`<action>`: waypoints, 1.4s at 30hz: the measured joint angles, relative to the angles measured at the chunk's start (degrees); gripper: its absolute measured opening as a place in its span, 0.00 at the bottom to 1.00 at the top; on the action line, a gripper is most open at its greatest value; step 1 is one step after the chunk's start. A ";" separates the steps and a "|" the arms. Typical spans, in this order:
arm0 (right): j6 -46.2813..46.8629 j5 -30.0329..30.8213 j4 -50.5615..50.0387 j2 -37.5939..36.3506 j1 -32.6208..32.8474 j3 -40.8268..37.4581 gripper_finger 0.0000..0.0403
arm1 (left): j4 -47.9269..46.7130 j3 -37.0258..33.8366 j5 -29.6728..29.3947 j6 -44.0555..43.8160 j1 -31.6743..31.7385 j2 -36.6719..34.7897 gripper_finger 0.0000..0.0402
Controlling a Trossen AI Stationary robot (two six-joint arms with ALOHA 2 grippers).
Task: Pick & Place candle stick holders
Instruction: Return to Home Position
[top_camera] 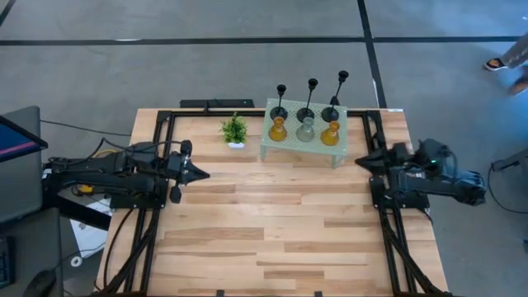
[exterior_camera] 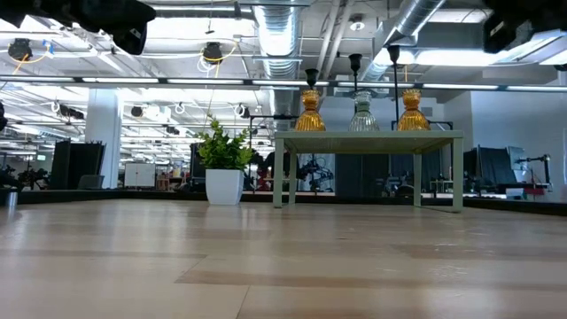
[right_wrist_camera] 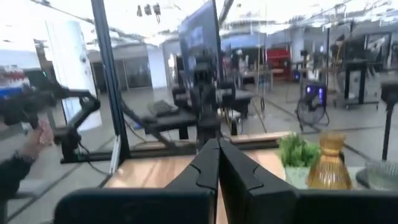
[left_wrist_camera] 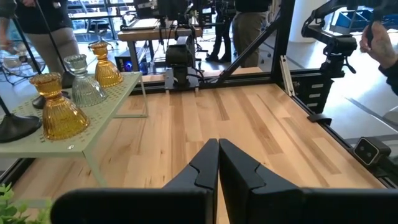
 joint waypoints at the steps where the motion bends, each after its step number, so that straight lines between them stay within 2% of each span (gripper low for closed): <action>1: -0.26 -0.06 1.22 -0.04 0.02 -0.70 0.00 | 0.00 0.00 0.19 -0.02 0.00 0.00 0.03; 11: -0.60 -0.20 7.48 -1.58 0.02 -8.51 0.00 | 0.00 0.00 0.30 -0.19 0.00 1.29 0.03; 18: -1.98 -0.09 13.16 -1.58 0.02 -14.14 0.00 | 0.39 0.00 0.23 -0.21 0.00 5.25 0.03; 25: -2.02 -0.09 16.54 -1.58 0.02 -16.58 0.00 | 0.92 0.00 0.17 -0.24 0.00 9.16 0.03; 33: -2.02 -0.09 22.20 -1.58 -0.05 -22.99 0.00 | 1.29 0.09 0.15 -0.24 0.00 9.38 0.03; 42: -4.10 -0.04 21.83 -1.51 -0.07 -23.25 0.00 | 1.68 0.09 0.15 -0.68 0.00 9.40 0.03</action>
